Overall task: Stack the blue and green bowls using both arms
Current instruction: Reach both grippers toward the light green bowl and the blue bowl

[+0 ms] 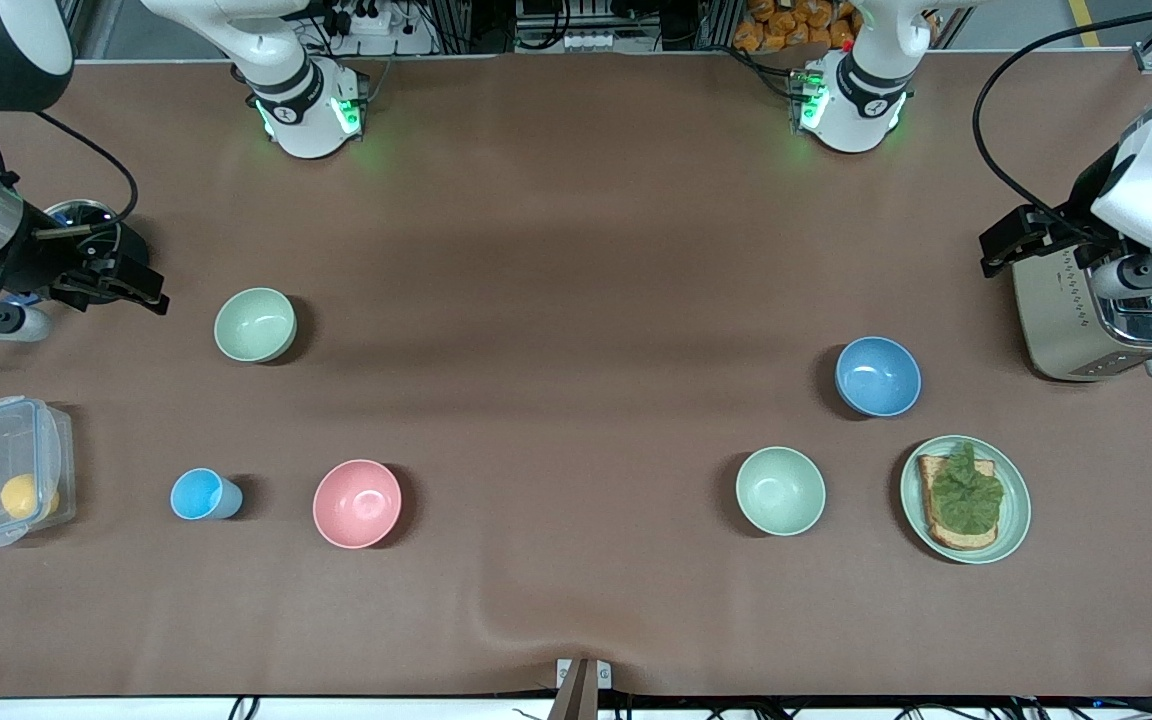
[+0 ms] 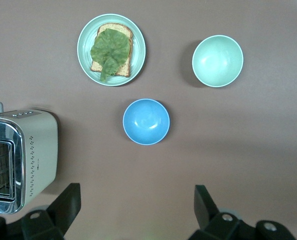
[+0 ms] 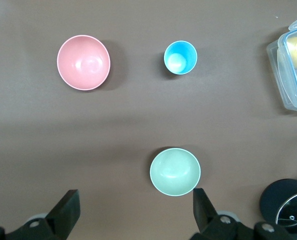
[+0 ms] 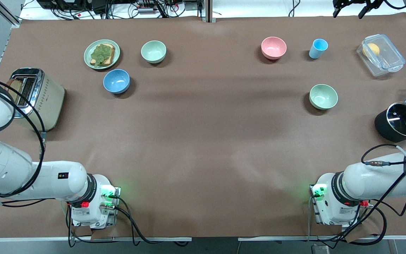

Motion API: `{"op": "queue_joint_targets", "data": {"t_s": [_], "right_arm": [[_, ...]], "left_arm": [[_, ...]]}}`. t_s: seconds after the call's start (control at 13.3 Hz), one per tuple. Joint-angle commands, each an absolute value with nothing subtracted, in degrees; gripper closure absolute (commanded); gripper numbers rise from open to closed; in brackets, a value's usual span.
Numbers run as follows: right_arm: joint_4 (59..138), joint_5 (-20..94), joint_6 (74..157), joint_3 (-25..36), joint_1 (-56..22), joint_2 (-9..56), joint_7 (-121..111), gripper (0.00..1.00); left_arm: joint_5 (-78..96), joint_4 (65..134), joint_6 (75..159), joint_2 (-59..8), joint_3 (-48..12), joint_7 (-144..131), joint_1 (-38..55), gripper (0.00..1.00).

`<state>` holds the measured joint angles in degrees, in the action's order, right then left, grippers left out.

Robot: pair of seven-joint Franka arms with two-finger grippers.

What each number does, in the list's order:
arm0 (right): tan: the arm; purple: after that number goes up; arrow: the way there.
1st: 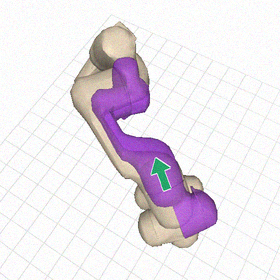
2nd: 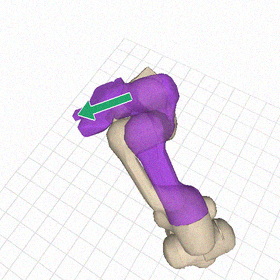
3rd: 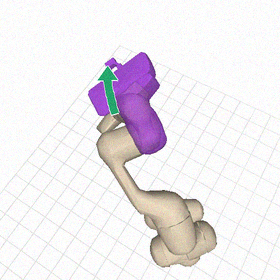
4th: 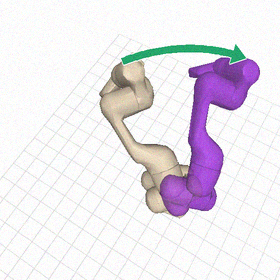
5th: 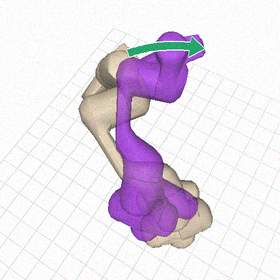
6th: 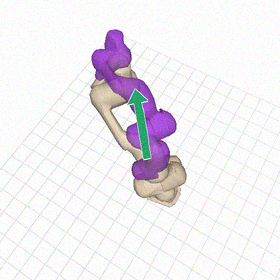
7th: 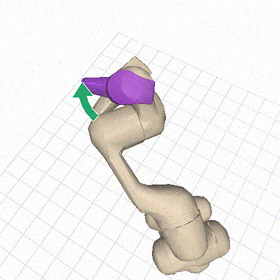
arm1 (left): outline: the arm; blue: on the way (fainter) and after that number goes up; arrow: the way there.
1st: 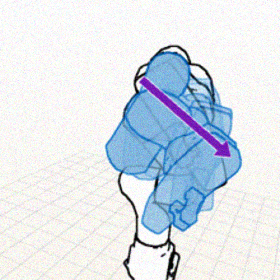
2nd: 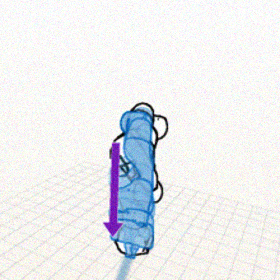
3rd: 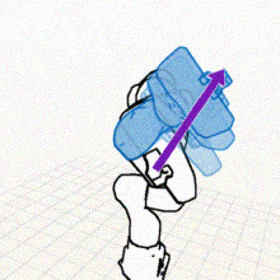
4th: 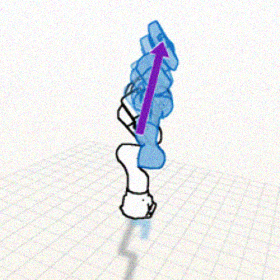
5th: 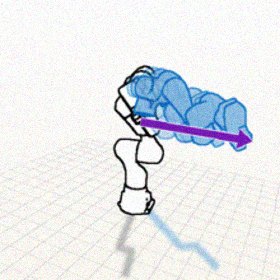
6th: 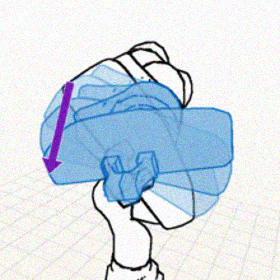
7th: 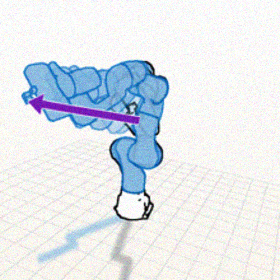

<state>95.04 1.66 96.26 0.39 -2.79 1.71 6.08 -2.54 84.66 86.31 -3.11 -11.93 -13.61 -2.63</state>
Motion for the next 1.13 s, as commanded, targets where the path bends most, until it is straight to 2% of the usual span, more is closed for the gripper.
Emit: {"op": "queue_joint_targets", "data": {"t_s": [0.0,0.38,0.6,0.83,0.9,1.05], "right_arm": [[96.68,0.35,96.51,0.18,-2.99,-0.09,6.94,0.00],[96.86,0.35,96.42,0.18,-2.99,-0.26,6.86,0.00],[95.27,-1.92,95.98,0.18,-4.12,3.59,6.68,0.00],[95.01,-1.59,95.45,0.53,-2.64,4.30,3.72,0.00],[94.75,-1.67,95.45,0.53,-2.11,4.48,0.47,0.00],[94.75,-2.37,94.67,0.70,-1.67,9.03,-1.93,0.00]], "left_arm": [[-2.64,85.78,85.87,-1.84,-12.13,-12.31,-3.08,0.00],[-2.72,85.34,85.87,-4.03,-12.22,-12.30,-2.29,0.00],[-3.86,85.69,85.26,-6.75,-12.48,-12.92,-1.41,0.00],[-3.78,87.18,85.43,-10.36,-12.48,-12.92,-2.11,0.00],[-3.87,90.32,88.74,-10.20,-12.57,-12.92,-2.98,0.00],[-3.87,99.01,97.69,-8.62,-12.57,-12.92,-4.48,0.00]]}}
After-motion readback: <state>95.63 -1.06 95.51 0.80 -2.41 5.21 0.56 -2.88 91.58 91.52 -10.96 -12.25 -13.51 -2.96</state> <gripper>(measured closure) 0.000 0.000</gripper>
